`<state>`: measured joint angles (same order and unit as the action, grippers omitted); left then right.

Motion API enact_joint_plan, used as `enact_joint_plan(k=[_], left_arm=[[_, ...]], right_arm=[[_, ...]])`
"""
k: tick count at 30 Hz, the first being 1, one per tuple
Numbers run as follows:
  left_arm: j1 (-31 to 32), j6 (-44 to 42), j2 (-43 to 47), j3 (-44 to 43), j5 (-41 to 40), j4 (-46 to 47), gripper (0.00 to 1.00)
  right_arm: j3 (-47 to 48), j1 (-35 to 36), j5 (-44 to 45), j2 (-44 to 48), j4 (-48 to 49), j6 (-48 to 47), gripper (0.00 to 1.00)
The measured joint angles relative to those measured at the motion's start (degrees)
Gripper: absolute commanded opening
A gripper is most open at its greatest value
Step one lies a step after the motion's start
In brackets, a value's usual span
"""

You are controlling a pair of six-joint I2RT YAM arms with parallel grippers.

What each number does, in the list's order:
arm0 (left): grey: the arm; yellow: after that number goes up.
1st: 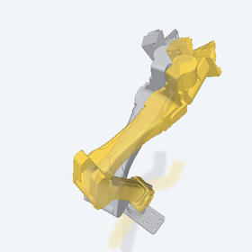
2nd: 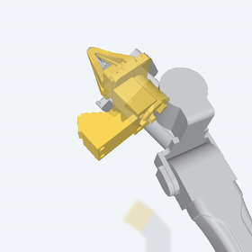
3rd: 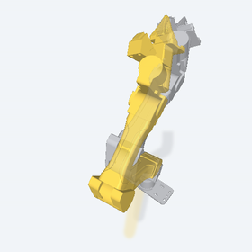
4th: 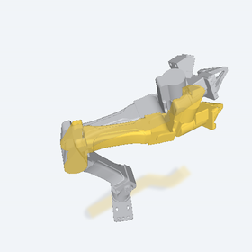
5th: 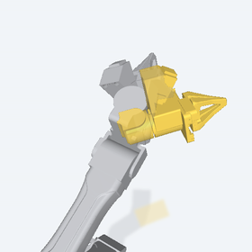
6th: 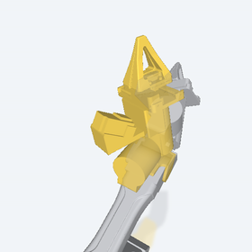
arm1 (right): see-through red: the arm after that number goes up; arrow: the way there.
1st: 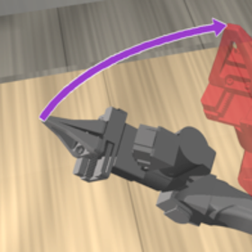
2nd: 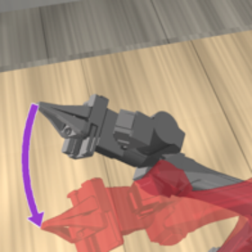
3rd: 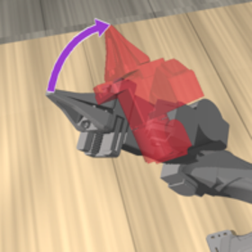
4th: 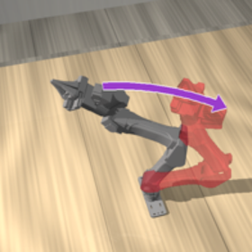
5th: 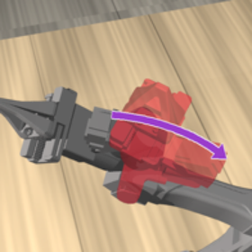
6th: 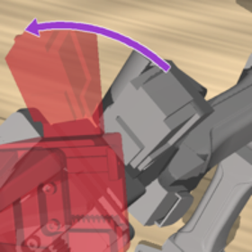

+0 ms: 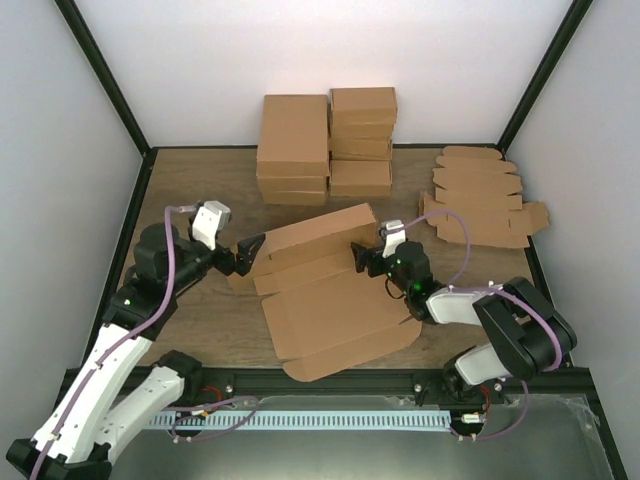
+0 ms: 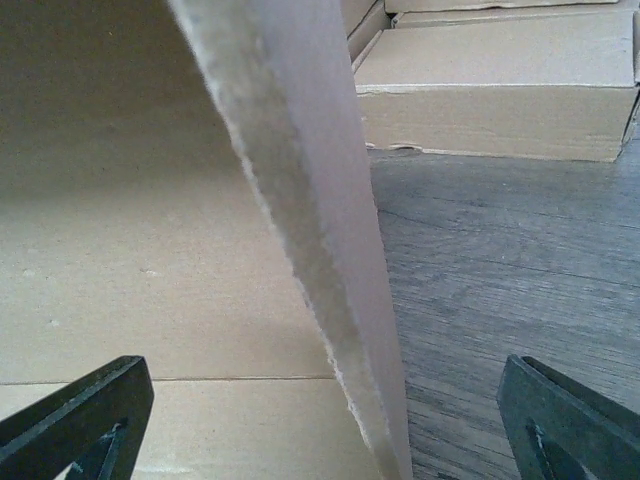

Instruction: Fold the paper box

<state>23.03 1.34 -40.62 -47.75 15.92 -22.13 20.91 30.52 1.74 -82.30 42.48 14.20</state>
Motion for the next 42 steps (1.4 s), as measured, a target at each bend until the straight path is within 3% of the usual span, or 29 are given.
enact_joint_plan(k=[10,16,25,32,42], left_arm=[[0.00,-0.28,3.08,2.10,-0.85,0.87,1.00],[0.00,-0.28,3.48,2.51,-0.90,1.55,1.00],[0.00,-0.26,4.87,2.56,-1.75,1.95,1.00],[0.00,-0.26,6.05,2.78,-1.97,2.12,1.00],[0.00,-0.28,6.08,2.89,-1.95,2.36,1.00]], right_arm=[[-0.13,0.00,0.39,-0.81,0.50,0.26,0.80],[-0.52,0.02,1.31,-0.81,0.68,-0.11,0.55],[-0.50,0.02,2.80,-1.90,1.88,-0.70,0.48],[0.20,0.02,5.92,-6.23,4.33,-1.49,0.51],[2.78,0.02,7.37,-9.35,8.68,-3.82,0.26]])
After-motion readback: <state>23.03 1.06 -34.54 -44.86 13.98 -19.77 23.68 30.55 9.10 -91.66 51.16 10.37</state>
